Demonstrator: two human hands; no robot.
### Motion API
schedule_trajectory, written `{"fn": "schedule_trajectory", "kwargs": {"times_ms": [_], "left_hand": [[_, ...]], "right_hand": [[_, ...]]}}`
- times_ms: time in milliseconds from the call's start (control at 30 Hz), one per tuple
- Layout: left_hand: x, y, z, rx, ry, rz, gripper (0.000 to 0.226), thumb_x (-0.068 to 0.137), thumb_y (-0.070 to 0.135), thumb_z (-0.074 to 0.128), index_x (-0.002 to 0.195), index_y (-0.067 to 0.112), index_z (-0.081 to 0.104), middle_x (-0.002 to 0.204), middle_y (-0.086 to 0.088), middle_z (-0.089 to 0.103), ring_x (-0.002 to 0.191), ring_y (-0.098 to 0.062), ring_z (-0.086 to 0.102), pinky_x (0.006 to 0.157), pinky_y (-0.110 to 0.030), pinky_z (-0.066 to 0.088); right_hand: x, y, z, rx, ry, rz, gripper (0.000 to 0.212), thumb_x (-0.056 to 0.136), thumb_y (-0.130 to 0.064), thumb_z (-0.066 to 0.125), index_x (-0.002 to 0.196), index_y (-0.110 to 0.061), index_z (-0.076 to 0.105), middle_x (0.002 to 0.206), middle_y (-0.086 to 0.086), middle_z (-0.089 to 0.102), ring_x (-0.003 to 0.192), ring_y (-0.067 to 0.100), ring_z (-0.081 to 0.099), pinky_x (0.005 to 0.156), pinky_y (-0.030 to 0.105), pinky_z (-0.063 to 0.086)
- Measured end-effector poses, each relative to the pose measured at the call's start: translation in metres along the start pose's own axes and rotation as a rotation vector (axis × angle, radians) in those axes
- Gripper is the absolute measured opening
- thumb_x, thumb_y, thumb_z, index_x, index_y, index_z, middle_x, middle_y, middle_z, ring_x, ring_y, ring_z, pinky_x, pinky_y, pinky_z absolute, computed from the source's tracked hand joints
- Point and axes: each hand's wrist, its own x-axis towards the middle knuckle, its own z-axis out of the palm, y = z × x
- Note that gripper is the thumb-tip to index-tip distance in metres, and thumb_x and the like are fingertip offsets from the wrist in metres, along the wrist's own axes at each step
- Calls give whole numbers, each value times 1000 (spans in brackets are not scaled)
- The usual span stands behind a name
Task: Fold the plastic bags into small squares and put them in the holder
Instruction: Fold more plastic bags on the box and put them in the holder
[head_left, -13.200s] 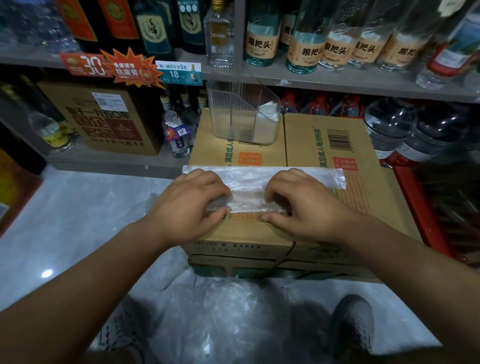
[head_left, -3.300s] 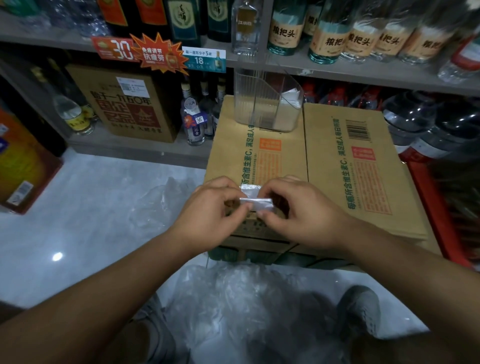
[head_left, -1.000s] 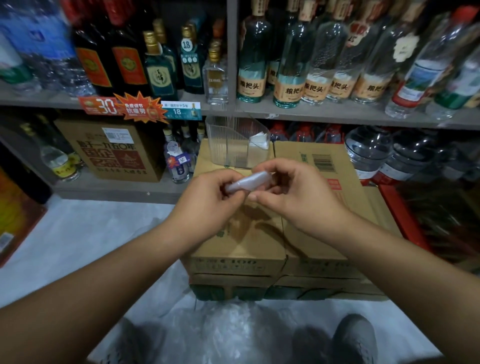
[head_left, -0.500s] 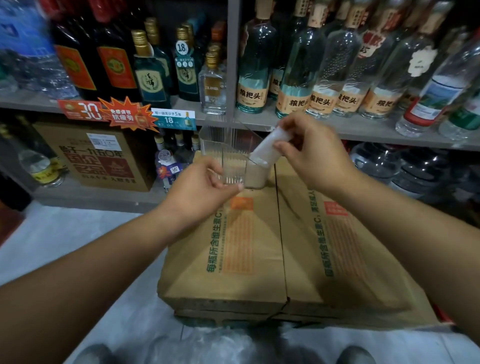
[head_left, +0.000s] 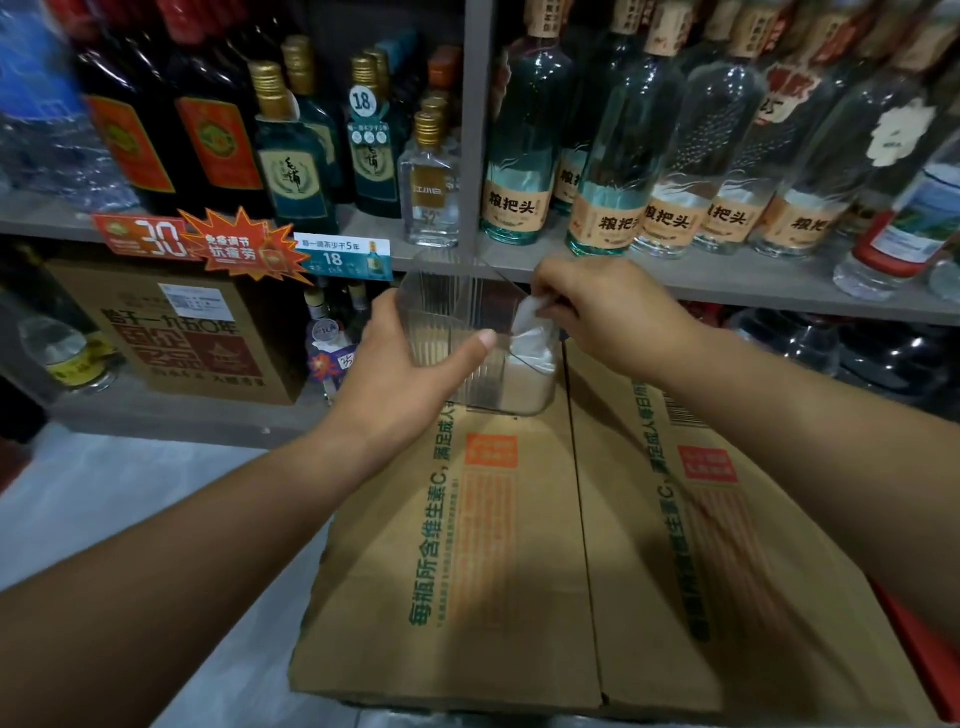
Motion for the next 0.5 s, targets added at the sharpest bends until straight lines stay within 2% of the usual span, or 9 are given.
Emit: {"fn": "schedule_trajectory", "kwargs": {"times_ms": [100, 200, 333, 400, 467, 500], "left_hand": [[2, -1, 4, -8, 43, 23, 74, 84, 57, 73, 143, 31, 36, 132, 18, 56, 120, -1, 54, 90, -14, 37], [4, -2, 5, 26, 65, 35, 65, 86, 57, 71, 137, 34, 38, 128, 19, 56, 117, 1, 53, 85, -9, 35], [4, -5, 6, 56, 84, 43, 65, 86, 59, 70, 137, 33, 40, 131, 16, 56, 122, -5, 52, 95, -22, 39], [4, -6, 7, 65, 102, 45, 62, 85, 59, 70, 134, 33, 41, 130, 14, 58, 122, -7, 54, 100, -29, 43], [4, -6, 7, 77, 101, 44, 57, 86, 59, 70, 128, 36, 41, 129, 12, 58, 122, -8, 54, 99, -30, 42], [3, -5, 7, 81, 98, 41, 55, 86, 58, 70, 127, 38, 39, 129, 12, 58, 121, -8, 54, 97, -28, 41]], "right_hand": [[-1, 3, 8, 25, -28, -21, 14, 93, -12, 65, 107, -9, 63, 99, 11, 68, 92, 29, 63, 77, 41, 50], [-3, 7, 17, 8, -76, -4, 14, 93, -13, 64, 107, -12, 64, 97, 9, 66, 94, 28, 59, 76, 39, 46], [-8, 10, 22, 103, -129, 122, 15, 95, -16, 60, 109, -20, 64, 102, 3, 64, 97, 23, 59, 79, 37, 49], [-13, 6, 20, 234, -164, 190, 18, 96, -13, 57, 109, -20, 65, 103, -4, 66, 97, 16, 61, 74, 25, 46], [-19, -2, 18, 318, -219, 254, 25, 94, -12, 55, 116, -22, 61, 104, -5, 65, 94, 14, 60, 69, 18, 43], [-22, -6, 18, 335, -254, 265, 32, 91, -14, 56, 122, -22, 57, 105, -2, 64, 94, 14, 58, 71, 21, 45]]}}
